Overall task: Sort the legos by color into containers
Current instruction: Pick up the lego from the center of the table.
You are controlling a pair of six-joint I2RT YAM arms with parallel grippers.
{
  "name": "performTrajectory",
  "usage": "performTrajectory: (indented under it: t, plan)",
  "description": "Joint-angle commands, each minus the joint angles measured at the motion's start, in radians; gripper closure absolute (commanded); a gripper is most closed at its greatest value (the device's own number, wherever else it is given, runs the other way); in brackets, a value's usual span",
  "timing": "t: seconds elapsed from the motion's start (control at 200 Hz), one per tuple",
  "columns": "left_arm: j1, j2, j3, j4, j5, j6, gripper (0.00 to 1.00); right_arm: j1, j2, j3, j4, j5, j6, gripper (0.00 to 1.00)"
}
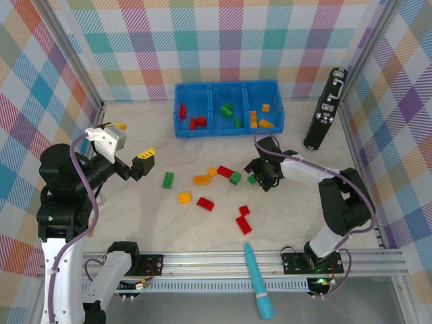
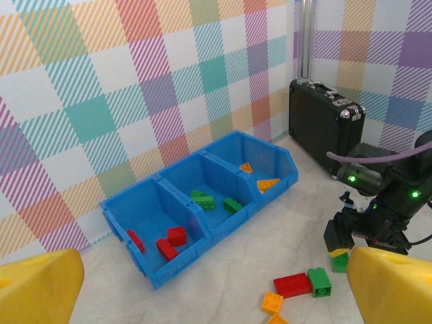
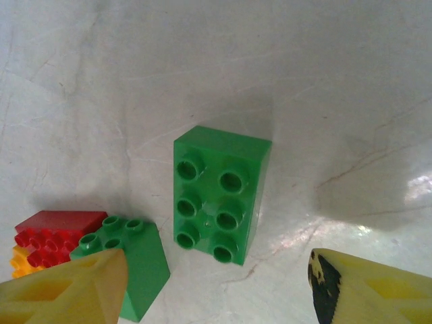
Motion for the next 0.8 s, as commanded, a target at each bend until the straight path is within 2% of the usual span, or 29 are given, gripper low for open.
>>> performTrajectory:
  t: [0.0, 0.21, 0.55, 0.795]
  plan:
    - [0.017, -0.008, -0.005, 0.040, 0.027, -0.007, 0.00, -0.007, 0.029, 0.000, 0.022, -0.020, 0.017, 0.29]
    - [0.017, -0.011, -0.007, 0.040, 0.027, -0.007, 0.00, -0.009, 0.059, 0.016, -0.012, 0.022, -0.011, 0.41]
    - [0.017, -0.012, -0.008, 0.040, 0.025, -0.006, 0.00, -0.019, 0.119, 0.014, -0.005, 0.040, -0.031, 0.43]
    - [0.017, -0.008, -0.007, 0.040, 0.023, -0.005, 0.00, -0.048, 0.161, 0.042, -0.020, 0.036, -0.070, 0.54]
